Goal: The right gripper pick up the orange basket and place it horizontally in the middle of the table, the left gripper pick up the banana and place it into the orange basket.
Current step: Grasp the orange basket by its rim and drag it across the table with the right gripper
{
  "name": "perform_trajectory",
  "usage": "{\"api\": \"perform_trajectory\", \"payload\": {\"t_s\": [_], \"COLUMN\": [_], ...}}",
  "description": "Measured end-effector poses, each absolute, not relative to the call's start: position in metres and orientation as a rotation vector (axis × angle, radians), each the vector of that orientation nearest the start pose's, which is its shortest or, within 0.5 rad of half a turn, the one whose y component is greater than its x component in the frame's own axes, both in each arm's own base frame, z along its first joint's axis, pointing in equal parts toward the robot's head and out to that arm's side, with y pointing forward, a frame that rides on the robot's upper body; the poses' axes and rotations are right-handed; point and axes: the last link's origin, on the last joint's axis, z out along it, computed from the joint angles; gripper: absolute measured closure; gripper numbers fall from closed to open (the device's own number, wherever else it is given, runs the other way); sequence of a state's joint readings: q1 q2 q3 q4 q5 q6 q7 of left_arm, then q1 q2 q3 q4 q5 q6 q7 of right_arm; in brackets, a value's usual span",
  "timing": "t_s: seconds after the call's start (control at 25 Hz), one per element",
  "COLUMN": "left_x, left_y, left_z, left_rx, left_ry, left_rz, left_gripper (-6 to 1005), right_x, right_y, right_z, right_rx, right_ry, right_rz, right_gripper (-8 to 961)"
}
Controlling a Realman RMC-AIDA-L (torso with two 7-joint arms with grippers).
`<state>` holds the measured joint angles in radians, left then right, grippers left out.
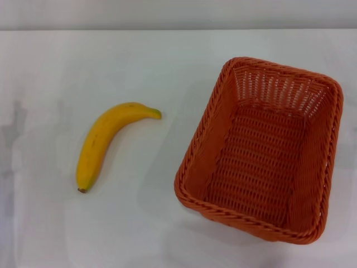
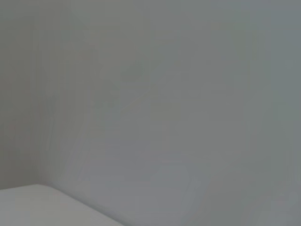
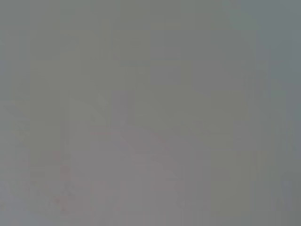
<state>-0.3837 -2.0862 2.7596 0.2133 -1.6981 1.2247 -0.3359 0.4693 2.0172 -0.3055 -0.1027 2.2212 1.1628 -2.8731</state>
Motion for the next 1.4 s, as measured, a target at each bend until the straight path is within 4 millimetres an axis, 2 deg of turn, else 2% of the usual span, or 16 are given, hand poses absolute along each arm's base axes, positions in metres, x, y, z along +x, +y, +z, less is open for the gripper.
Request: {"api": "perform_trajectory", "payload": {"t_s": [0.44, 0.6, 0.72, 0.84, 1.0, 1.04, 1.2, 1.4], "left_x": [-0.369, -0.368, -0.368, -0.371, -0.372, -0.372, -0.372, -0.372], "left_y": [0.298, 0.297, 0.296, 0.293, 0.292, 0.292, 0.294, 0.294], "left_z": [0.001, 0.002, 0.002, 0.001, 0.002, 0.003, 0.004, 0.005], "left_rx": [-1.139, -1.137, -1.135, -1.128, -1.124, -1.126, -1.134, -1.137], "left_ry": [-0.914, -0.908, -0.909, -0.914, -0.914, -0.912, -0.9, -0.896], "left_rz": [-0.869, -0.874, -0.873, -0.867, -0.865, -0.863, -0.856, -0.855], "left_gripper": [121, 122, 122, 123, 123, 123, 124, 126], "right_x": [0.381, 0.379, 0.371, 0.355, 0.313, 0.298, 0.243, 0.18], "right_y": [0.341, 0.344, 0.353, 0.368, 0.401, 0.412, 0.443, 0.461], "right_z": [0.084, 0.085, 0.089, 0.092, 0.105, 0.113, 0.131, 0.147], "right_rx": [-1.323, -1.311, -1.318, -1.407, -1.647, -1.724, -2.009, -2.344], "right_ry": [0.524, 0.562, 0.597, 0.602, 0.568, 0.561, 0.576, 0.596], "right_rz": [0.602, 0.664, 0.753, 0.837, 0.91, 0.918, 0.85, 0.759], "right_gripper": [136, 137, 138, 139, 141, 142, 146, 151]}}
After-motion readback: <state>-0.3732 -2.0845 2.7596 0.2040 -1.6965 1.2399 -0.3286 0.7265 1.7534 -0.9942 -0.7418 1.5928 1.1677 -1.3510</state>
